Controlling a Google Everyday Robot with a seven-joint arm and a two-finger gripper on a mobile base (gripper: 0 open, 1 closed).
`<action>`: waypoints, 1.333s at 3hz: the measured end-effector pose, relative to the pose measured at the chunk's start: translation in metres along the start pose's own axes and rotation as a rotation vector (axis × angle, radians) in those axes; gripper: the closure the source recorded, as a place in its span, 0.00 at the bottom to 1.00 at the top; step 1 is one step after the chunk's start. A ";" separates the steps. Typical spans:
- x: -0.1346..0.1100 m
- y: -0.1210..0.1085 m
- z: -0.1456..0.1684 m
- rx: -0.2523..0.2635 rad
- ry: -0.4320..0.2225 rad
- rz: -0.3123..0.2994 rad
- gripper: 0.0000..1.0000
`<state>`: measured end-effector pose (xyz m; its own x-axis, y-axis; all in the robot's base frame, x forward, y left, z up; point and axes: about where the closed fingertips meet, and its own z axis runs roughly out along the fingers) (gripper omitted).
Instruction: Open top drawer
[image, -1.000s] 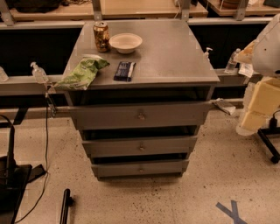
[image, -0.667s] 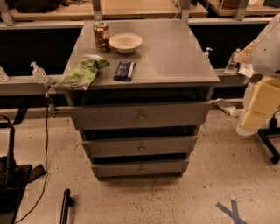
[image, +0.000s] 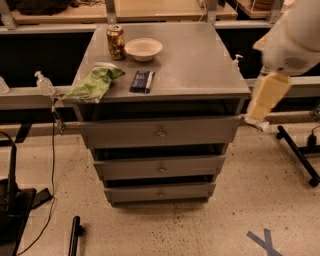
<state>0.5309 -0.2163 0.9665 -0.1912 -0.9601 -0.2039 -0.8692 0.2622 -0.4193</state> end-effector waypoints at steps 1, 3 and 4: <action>-0.028 -0.028 0.072 0.050 -0.057 -0.012 0.00; -0.044 -0.020 0.095 0.013 -0.097 -0.061 0.00; -0.057 -0.003 0.131 -0.001 -0.188 -0.084 0.00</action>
Offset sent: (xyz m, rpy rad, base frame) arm 0.0510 0.0224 -0.0411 0.0250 -0.0435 0.0207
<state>0.6042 -0.1494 0.8639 -0.0299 -0.9437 -0.3295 -0.8788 0.1819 -0.4412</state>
